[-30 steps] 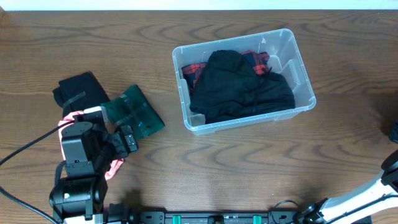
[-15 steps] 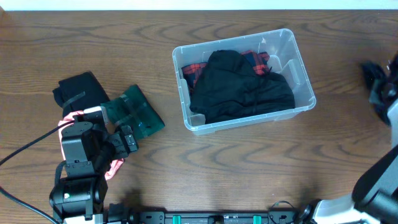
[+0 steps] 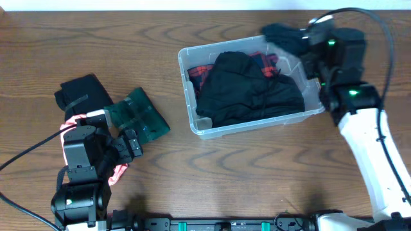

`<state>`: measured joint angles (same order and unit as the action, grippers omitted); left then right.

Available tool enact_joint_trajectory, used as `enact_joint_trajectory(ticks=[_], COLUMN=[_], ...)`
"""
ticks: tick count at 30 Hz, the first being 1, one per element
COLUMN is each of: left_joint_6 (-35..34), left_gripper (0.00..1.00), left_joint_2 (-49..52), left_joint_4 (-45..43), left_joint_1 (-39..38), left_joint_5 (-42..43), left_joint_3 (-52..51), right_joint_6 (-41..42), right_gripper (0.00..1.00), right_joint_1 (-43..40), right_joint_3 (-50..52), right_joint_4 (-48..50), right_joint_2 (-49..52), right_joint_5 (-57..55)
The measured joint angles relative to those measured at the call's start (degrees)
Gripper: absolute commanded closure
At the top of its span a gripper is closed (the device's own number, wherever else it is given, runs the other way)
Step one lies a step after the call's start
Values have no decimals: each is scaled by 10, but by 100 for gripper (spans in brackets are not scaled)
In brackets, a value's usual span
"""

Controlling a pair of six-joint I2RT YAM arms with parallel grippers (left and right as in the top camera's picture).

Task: Pack container
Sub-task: 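Grasp the remaining black cloth on the right and place it in the bin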

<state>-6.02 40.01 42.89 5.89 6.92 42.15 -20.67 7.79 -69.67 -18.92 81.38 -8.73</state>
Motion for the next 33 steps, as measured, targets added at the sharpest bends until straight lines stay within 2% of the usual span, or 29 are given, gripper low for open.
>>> enact_joint_trajectory(ticks=[7,12,14,15,16,17,18,20,22,25,27,28,32,33], left_joint_6=[0,0,0,0,0,0,0,0,0,0,0,0,0,0], left_gripper=[2,2,2,2,2,2,2,2,2,2,2,2,2,2], left_joint_2=[0,0,0,0,0,0,0,0,0,0,0,0,0,0], left_joint_4=[0,2,2,2,2,2,2,2,2,2,2,2,2,2], left_joint_1=[0,0,0,0,0,0,0,0,0,0,0,0,0,0], left_joint_5=[0,0,0,0,0,0,0,0,0,0,0,0,0,0], left_joint_3=[0,0,0,0,0,0,0,0,0,0,0,0,0,0], right_joint_6=[-55,-64,-66,-66,-65,-71,-69,-69,-71,-71,-73,-70,-42,-29], right_gripper=[98,97,92,82,57,39,32,23,21,25,38,48,78,83], right_joint_1=[67,65,63,63,63,63,63,63,63,64,66,67,67,67], right_joint_3=[0,0,0,0,0,0,0,0,0,0,0,0,0,-1], right_joint_4=[24,-29,-55,-69,-82,-91,-94,-93,-89,-76,-56,-41,18,30], right_joint_2=[9,40,53,58,64,70,73,75,73,64,50,39,-1,-9], right_joint_5=[2,0,0,-1,0,0,0,1,1,2,2,3,2,2])
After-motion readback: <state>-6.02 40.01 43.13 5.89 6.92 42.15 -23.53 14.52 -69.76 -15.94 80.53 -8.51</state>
